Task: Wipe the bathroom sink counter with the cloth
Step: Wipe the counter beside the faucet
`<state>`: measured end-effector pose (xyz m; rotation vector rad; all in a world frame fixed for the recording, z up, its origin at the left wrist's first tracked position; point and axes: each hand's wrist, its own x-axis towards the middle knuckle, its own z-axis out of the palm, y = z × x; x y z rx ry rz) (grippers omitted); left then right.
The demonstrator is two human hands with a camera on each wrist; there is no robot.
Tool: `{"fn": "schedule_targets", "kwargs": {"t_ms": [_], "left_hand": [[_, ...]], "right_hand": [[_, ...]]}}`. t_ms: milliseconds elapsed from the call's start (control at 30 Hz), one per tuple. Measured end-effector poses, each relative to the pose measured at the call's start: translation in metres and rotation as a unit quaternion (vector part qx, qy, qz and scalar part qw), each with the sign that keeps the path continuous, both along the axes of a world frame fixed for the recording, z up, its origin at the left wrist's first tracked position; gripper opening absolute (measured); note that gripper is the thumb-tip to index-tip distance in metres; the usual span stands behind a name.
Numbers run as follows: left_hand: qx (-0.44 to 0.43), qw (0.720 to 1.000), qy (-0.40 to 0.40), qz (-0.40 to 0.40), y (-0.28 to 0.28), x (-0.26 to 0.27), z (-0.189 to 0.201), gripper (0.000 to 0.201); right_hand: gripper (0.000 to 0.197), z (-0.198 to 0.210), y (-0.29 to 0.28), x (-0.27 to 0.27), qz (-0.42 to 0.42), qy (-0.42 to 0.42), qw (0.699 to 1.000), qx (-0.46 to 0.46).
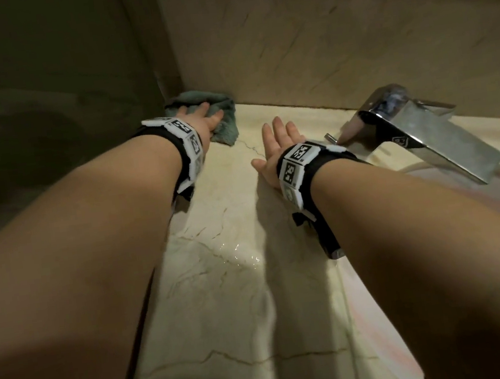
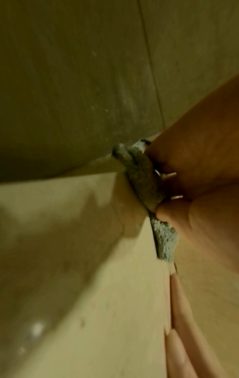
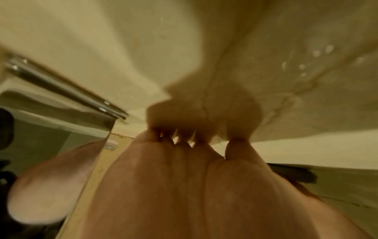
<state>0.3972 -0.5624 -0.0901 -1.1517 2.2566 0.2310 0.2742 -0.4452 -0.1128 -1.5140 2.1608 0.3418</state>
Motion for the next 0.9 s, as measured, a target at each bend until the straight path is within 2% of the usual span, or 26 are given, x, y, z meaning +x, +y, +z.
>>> {"fn": "schedule_targets", "kwargs": {"t_ms": [100,300,433,700,900], "left_hand": [[-0.011,0.999,0.030,0.017,-0.004,0.013,-0.004,0.060],[0.006,0.999,-0.004,0.038,0.010,0.005,0.006,0.057],[0.032,0.998,-0.022,0.043,0.032,0.018,0.010,0.055],[0.063,0.995,-0.037,0.067,0.063,0.036,-0.009,0.074],[0.051,0.997,-0.028,0.054,0.050,0.022,-0.003,0.069]], "right_hand": [[0.073,0.001,0.001,0.000,0.000,-0.007,1.000,0.003],[0.072,0.006,0.000,0.000,0.001,-0.020,1.000,0.011],[0.072,0.004,-0.001,0.001,0.007,-0.004,1.000,0.020],[0.072,0.004,0.001,0.002,0.008,0.007,1.000,0.013],[0.072,0.001,0.002,0.001,-0.004,-0.008,1.000,-0.007]]}}
